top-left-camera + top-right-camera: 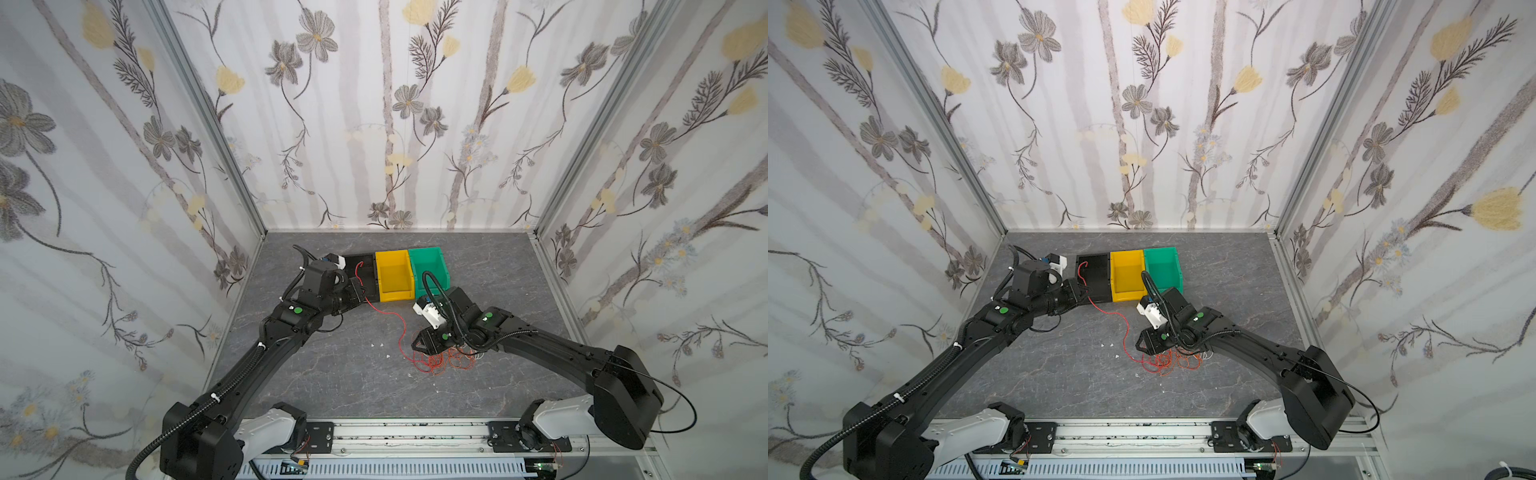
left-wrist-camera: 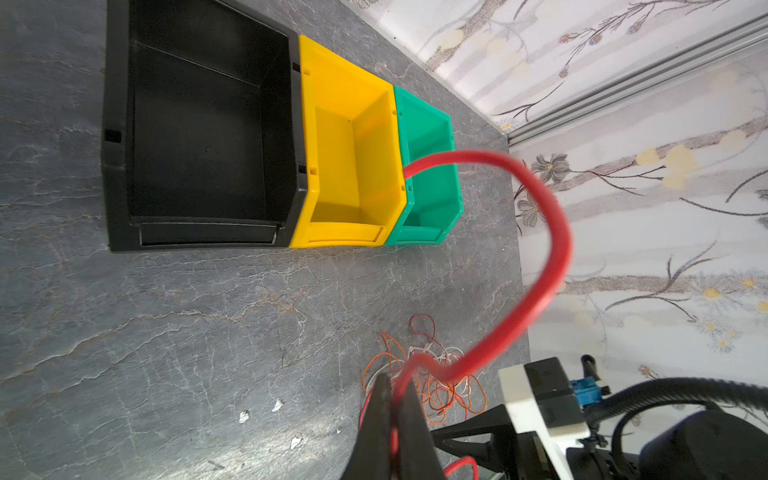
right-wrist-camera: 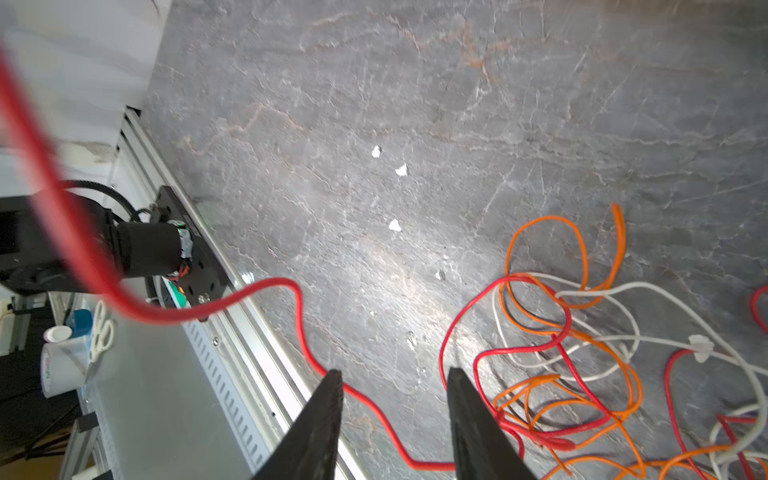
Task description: Untangle the cables
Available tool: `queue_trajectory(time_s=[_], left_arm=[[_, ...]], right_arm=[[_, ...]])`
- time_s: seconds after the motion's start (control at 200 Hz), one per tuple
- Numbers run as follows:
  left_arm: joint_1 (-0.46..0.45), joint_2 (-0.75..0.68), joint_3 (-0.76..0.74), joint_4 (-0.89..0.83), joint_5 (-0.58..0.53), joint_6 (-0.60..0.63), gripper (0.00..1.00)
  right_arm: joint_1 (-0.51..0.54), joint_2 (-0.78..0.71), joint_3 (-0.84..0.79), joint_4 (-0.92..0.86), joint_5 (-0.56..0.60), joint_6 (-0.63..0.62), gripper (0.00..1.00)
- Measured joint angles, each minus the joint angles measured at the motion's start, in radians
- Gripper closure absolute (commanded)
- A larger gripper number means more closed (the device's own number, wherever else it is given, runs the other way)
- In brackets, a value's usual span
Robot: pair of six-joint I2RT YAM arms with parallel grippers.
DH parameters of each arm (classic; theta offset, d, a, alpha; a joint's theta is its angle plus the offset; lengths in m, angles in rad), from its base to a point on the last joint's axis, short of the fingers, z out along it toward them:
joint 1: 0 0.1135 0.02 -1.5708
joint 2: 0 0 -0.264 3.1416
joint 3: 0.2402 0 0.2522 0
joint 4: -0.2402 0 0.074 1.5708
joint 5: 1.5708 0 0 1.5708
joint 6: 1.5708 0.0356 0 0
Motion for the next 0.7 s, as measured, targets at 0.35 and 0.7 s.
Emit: queue_trajectory(time_s=[0.35, 0.7], left_arm=[[0.019, 0.000, 0.018, -0.016, 0.010, 0.001, 1.00], [0.052, 0.020, 0.013, -0.045, -0.001, 0.035, 1.00]], right_arm=[[0.007, 0.048, -0.072, 0.118, -0.066, -0.065, 0.50], [0.007, 0.014, -0.112, 0.143, -0.101, -0.072, 0.35]])
